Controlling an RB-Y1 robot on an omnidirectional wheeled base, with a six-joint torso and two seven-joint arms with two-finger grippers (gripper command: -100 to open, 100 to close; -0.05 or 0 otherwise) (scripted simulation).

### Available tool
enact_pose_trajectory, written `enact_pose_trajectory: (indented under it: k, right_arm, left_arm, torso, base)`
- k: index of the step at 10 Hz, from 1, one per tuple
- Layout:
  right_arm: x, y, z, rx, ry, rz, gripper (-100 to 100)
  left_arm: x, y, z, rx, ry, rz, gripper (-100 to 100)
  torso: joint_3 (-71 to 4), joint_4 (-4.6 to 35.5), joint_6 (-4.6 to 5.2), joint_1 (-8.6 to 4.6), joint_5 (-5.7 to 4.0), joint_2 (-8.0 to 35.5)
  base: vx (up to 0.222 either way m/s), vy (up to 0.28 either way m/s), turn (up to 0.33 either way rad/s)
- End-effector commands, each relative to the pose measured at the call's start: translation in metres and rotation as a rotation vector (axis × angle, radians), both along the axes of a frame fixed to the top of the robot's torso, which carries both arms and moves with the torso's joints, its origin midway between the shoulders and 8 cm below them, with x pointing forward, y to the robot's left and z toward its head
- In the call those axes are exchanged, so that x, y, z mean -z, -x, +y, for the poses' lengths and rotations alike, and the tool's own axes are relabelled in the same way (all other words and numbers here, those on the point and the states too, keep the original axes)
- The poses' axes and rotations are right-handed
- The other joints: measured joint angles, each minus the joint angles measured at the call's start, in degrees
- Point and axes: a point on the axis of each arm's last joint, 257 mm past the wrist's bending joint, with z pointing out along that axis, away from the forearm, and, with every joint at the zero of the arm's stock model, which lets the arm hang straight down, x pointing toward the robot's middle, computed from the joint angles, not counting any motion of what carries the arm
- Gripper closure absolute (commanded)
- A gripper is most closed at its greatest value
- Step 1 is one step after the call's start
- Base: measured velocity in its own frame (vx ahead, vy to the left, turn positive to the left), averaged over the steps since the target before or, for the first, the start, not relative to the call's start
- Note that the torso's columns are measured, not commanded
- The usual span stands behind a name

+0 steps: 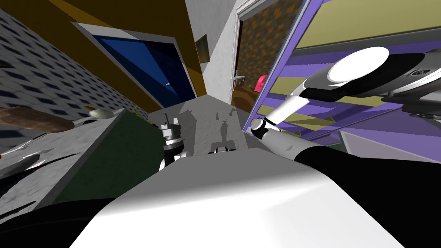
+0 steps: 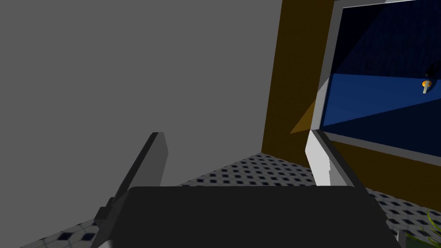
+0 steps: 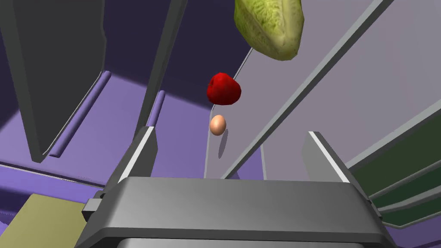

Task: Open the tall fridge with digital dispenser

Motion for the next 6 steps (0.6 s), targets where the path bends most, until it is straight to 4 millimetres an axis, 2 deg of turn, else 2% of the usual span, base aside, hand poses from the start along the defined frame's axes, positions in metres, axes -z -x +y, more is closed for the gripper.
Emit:
enact_pose_trajectory:
  k: [1, 2, 3, 4, 6]
  right_arm:
    - [0.007, 0.035, 0.004, 0.126, -0.030, 0.050, -100]
    - [0.011, 0.053, 0.009, 0.197, -0.047, 0.078, -100]
    - [0.015, 0.070, 0.013, 0.263, -0.064, 0.104, -100]
    - [0.013, 0.071, 0.016, 0.274, -0.063, 0.111, -100]
    - [0.018, 0.103, 0.028, 0.407, -0.094, 0.171, -100]
  left_arm:
    - [0.000, 0.000, 0.000, 0.000, 0.000, 0.000, 0]
    - [0.000, 0.000, 0.000, 0.000, 0.000, 0.000, 0]
    - [0.000, 0.000, 0.000, 0.000, 0.000, 0.000, 0]
    - [0.000, 0.000, 0.000, 0.000, 0.000, 0.000, 0]
    - [0.000, 0.000, 0.000, 0.000, 0.000, 0.000, 0]
  torso:
    - [-0.21, -0.11, -0.04, 0.04, 0.00, -0.34]
    - [-0.09, -0.07, -0.13, 0.29, 0.08, -0.04]
    - [0.06, 0.02, -0.04, 0.34, 0.11, 0.12]
    - [-0.04, -0.02, -0.01, 0.21, 0.07, -0.05]
    - [-0.10, -0.06, -0.02, 0.09, 0.03, -0.15]
  base:
    - [0.225, -0.042, -0.093]
    - [0.174, -0.021, -0.166]
    - [0.244, -0.025, -0.329]
    - [0.204, -0.007, -0.100]
    - [0.258, -0.044, -0.228]
